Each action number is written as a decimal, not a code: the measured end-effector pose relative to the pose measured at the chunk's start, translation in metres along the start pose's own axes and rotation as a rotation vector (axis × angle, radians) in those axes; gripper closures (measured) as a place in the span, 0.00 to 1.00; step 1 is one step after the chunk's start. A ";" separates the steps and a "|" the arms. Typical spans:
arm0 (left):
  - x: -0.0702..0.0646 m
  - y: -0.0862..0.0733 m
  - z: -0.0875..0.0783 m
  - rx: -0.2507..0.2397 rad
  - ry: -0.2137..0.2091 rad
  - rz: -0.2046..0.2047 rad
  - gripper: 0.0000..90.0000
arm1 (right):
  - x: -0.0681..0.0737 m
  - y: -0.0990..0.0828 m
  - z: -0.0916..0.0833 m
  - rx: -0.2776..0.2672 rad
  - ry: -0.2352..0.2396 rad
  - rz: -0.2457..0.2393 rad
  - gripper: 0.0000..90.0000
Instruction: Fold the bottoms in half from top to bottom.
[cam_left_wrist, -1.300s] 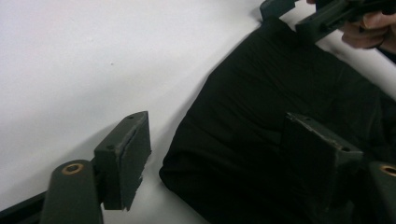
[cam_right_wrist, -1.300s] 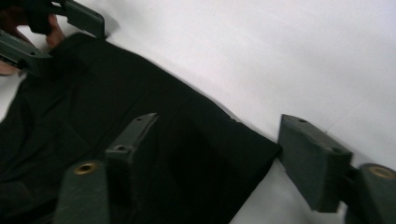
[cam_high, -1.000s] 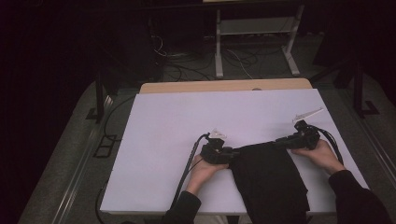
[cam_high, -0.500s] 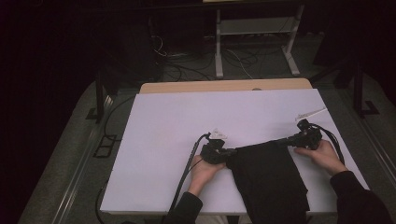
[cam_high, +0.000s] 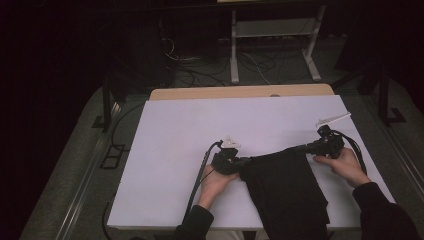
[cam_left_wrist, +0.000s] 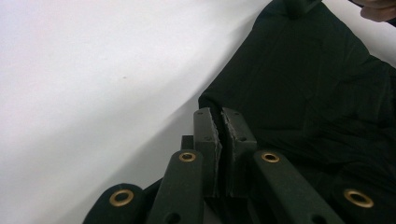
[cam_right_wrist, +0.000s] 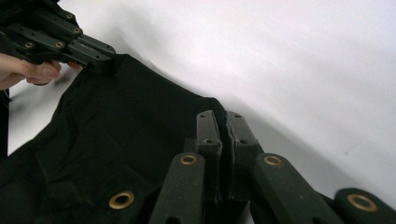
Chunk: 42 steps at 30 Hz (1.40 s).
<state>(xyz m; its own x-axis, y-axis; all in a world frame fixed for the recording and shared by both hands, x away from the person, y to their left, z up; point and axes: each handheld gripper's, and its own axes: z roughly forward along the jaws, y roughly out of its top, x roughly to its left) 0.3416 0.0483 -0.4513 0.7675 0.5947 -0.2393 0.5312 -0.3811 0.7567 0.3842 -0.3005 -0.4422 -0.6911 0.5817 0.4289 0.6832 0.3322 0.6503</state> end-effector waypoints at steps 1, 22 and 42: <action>0.001 0.000 -0.002 -0.001 0.006 0.001 0.94 | 0.001 0.001 0.000 -0.002 0.000 0.000 0.93; 0.023 0.004 -0.049 -0.007 0.088 0.006 0.94 | 0.030 0.043 0.031 0.018 -0.006 -0.039 0.93; 0.062 0.032 -0.065 0.000 0.168 0.010 0.94 | 0.038 0.088 0.055 0.002 -0.047 -0.028 0.93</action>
<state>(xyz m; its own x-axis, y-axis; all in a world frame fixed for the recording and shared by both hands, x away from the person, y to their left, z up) 0.3828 0.1193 -0.4023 0.7018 0.7011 -0.1264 0.5237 -0.3874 0.7587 0.4313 -0.2084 -0.4037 -0.6979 0.6066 0.3808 0.6646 0.3504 0.6599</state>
